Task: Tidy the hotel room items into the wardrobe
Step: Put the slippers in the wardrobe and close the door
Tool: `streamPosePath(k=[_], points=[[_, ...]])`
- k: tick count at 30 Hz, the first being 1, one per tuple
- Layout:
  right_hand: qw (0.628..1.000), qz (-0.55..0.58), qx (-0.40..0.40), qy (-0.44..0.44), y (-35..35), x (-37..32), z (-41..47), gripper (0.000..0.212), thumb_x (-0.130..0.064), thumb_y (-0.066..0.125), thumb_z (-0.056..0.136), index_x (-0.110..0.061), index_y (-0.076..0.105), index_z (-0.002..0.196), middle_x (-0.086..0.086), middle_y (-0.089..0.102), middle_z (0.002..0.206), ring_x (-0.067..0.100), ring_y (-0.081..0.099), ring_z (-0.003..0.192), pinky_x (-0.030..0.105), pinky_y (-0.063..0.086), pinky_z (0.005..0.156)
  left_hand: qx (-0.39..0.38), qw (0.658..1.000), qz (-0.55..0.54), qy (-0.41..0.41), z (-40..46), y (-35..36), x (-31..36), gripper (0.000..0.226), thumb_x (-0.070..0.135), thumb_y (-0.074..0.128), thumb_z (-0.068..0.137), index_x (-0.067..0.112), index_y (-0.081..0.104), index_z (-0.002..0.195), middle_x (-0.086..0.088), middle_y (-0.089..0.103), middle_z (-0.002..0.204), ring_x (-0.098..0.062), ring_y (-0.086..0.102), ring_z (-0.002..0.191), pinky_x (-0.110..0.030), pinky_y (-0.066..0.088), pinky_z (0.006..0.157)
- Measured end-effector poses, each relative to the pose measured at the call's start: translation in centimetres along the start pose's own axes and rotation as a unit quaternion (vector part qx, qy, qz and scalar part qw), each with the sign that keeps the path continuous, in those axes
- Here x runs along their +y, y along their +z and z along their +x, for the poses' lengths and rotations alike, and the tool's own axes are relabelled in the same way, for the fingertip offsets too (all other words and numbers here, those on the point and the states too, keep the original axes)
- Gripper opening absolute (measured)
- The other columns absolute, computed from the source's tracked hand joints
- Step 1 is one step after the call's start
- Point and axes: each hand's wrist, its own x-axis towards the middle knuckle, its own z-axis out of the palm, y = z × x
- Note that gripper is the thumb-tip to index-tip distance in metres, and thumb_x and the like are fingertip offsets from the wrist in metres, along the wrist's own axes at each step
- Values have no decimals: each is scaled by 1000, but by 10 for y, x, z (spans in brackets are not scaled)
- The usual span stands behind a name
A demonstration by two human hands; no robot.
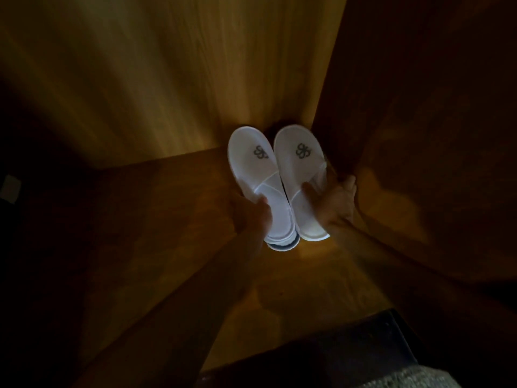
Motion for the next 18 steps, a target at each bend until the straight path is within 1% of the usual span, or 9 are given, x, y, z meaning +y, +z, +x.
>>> streamPosePath(k=[2, 4, 5, 8, 10, 13, 15, 16, 18], points=[[999, -36, 11, 10, 1, 0, -1, 74, -61, 59, 88, -12, 46, 143, 17, 39, 141, 36, 35, 130, 45, 32, 108, 31, 999, 6, 22, 2, -1, -8, 73, 44, 64, 93, 12, 31, 150, -15, 45, 147, -35, 50, 129, -42, 45, 103], [1000, -10, 1, 25, -2, -1, 1, 75, -58, 62, 89, -7, 46, 141, 19, 46, 141, 37, 41, 132, 43, 35, 107, 28, 999, -10, 18, 2, -4, -10, 68, 43, 68, 90, 9, 43, 143, -13, 55, 136, -33, 58, 120, -34, 48, 90], [999, 17, -7, 32, -3, 0, 5, 75, -55, 64, 88, -3, 46, 139, 20, 50, 140, 37, 45, 131, 41, 38, 104, 21, 1000, -21, 10, 2, -6, -10, 66, 44, 69, 90, 8, 46, 140, -13, 58, 133, -32, 60, 118, -33, 48, 87], [997, 56, -27, 52, -10, 2, 12, 77, -59, 68, 83, -1, 54, 131, 21, 61, 130, 37, 58, 120, 37, 48, 91, 5, 999, -44, 3, 7, -9, -10, 64, 43, 69, 91, 6, 47, 138, -13, 59, 132, -32, 60, 117, -37, 50, 90], [995, 56, -62, 46, -14, 1, 14, 74, -62, 67, 83, -3, 62, 127, 21, 67, 122, 37, 63, 114, 33, 48, 83, -6, 998, -55, -2, 11, -12, -8, 63, 41, 68, 92, 6, 46, 139, -13, 57, 134, -33, 58, 120, -37, 48, 92], [994, 40, -100, 27, -21, 1, 17, 70, -67, 57, 88, -6, 68, 121, 21, 70, 116, 37, 65, 110, 32, 47, 80, -17, 997, -71, -6, 12, -23, -4, 62, 38, 66, 94, 5, 46, 142, -14, 55, 138, -33, 55, 125, -37, 45, 97], [992, 69, -100, 19, -27, -6, 14, 64, -63, 54, 91, -4, 72, 105, 20, 71, 106, 36, 66, 102, 34, 48, 78, -4, 996, -90, -12, 15, -32, -3, 61, 38, 64, 96, 4, 46, 143, -13, 54, 139, -33, 53, 127, -38, 44, 102], [991, 78, -105, 10, -29, -13, 10, 59, -60, 53, 94, -3, 71, 94, 18, 70, 95, 33, 65, 93, 32, 45, 73, 11, 995, -102, -6, 19, -38, -5, 60, 38, 64, 96, 4, 48, 143, -13, 54, 140, -33, 53, 127, -39, 44, 105], [988, 85, -129, -16, -31, -33, 0, 55, -55, 48, 98, -7, 60, 76, 14, 62, 81, 28, 58, 78, 31, 38, 66, 32, 991, -132, 4, 27, -58, -15, 58, 37, 63, 96, 5, 48, 141, -15, 53, 141, -33, 51, 129, -44, 41, 109]])
